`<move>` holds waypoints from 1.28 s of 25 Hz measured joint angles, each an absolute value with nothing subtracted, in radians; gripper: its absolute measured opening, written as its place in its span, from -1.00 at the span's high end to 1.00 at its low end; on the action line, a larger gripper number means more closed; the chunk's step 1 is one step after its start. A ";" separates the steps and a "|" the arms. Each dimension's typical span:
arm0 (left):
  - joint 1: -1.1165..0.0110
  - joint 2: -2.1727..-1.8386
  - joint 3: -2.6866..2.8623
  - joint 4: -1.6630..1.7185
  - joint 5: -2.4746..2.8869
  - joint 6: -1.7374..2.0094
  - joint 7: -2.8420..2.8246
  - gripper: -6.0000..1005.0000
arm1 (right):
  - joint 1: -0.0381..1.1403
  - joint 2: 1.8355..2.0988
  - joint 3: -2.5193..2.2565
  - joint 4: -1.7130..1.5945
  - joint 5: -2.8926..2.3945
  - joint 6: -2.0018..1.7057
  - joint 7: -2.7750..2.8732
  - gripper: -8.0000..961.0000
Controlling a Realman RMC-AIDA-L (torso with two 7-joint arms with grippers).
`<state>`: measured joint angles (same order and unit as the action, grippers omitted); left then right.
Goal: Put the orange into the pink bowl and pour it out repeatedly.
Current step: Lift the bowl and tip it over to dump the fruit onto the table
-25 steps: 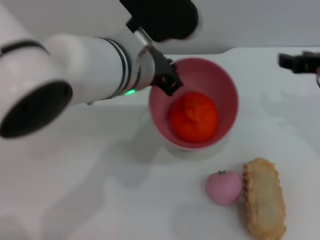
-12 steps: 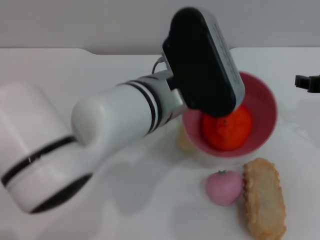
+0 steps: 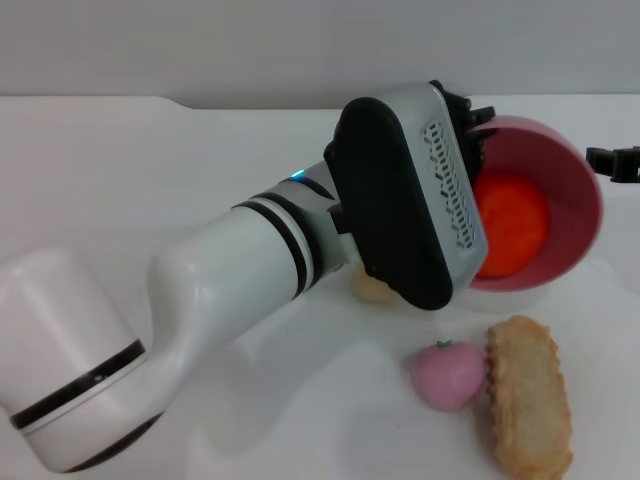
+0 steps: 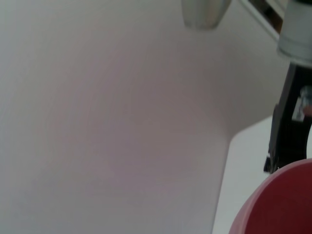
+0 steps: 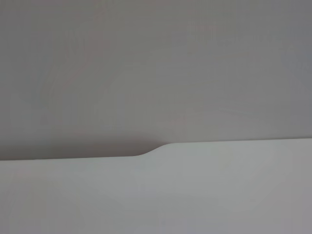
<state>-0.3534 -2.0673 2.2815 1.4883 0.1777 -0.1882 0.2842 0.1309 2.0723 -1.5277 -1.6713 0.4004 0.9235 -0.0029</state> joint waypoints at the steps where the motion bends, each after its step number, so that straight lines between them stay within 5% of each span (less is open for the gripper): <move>1: -0.353 -2.067 2.281 1.488 0.178 -0.188 0.284 0.90 | 0.131 2.072 -1.528 -1.671 0.400 0.924 -0.003 -0.14; 32: -0.347 -2.073 2.313 1.309 0.178 0.129 0.828 0.90 | 0.065 2.074 -1.271 -1.669 0.385 0.946 -0.030 -0.14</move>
